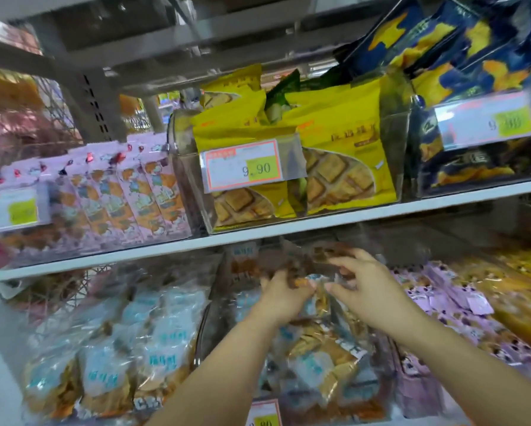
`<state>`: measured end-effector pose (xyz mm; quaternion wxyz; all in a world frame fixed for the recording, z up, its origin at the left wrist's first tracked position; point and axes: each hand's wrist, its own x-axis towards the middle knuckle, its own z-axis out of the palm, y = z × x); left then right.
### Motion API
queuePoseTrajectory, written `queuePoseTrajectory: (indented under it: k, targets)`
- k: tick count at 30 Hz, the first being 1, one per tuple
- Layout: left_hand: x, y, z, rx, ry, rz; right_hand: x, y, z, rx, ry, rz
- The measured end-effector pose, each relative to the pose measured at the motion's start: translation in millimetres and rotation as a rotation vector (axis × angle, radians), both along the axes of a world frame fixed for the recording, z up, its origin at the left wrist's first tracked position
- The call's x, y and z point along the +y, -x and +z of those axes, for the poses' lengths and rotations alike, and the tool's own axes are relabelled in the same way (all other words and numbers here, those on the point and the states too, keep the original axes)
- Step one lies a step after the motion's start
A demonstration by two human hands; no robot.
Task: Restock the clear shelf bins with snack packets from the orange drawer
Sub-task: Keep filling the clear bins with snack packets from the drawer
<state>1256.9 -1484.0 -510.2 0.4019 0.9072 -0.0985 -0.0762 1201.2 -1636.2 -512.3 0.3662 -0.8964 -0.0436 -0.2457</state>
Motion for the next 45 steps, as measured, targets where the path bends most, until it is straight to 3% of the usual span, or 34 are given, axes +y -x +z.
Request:
queuePoseTrajectory:
  k: [2, 4, 9, 13, 19, 22, 24, 29, 34, 36, 38, 41, 45]
  targets:
    - [-4.9, 2.7, -1.9, 0.082, -0.116, -0.122, -3.8, -3.6, 2.1, -0.015, -0.021, -0.041]
    - [-4.5, 6.0, -4.4, 0.033, -0.138, -0.138, -5.8, -4.3, 0.8, -0.056, -0.053, -0.068]
    - [12.1, 9.4, -2.6, -0.117, -0.101, -0.044, 0.8, 6.0, -3.7, -0.207, -0.015, -0.102]
    - [33.6, 29.1, 10.0, -0.226, 0.008, -0.087, 12.7, 26.0, 3.4, -0.308, -0.002, 0.047]
    - [75.8, 70.8, 29.4, -0.184, 0.268, -0.232, 42.5, 60.2, 23.7, -0.086, -0.56, 0.151]
    - [91.0, 88.1, 35.4, -0.09, 0.411, -0.206, 54.1, 75.8, 33.7, -0.002, -0.652, 0.199]
    - [101.2, 91.5, 34.3, -0.057, 0.461, -0.162, 61.0, 81.0, 36.0, 0.08, -0.617, 0.239]
    - [122.9, 90.1, 33.6, -0.143, 0.463, 0.006, 53.7, 78.9, 46.6, 0.191, -0.262, 0.288]
    - [133.9, 75.9, 34.7, -0.262, 0.308, 0.054, 45.1, 89.2, 32.8, 0.332, 0.595, 0.19]
    - [132.1, 69.6, 32.1, -0.277, 0.269, 0.043, 51.0, 95.2, 19.2, 0.372, 0.814, 0.167]
    - [127.5, 63.8, 29.6, -0.277, 0.288, 0.019, 53.3, 97.3, 6.1, 0.233, 0.823, 0.141]
    - [121.0, 59.0, 24.4, -0.243, 0.355, -0.006, 48.4, 100.4, 2.8, 0.032, 0.64, 0.14]
    - [119.5, 64.2, 16.7, -0.11, 0.526, 0.008, 55.1, 108.4, 20.9, -0.106, 0.167, 0.012]
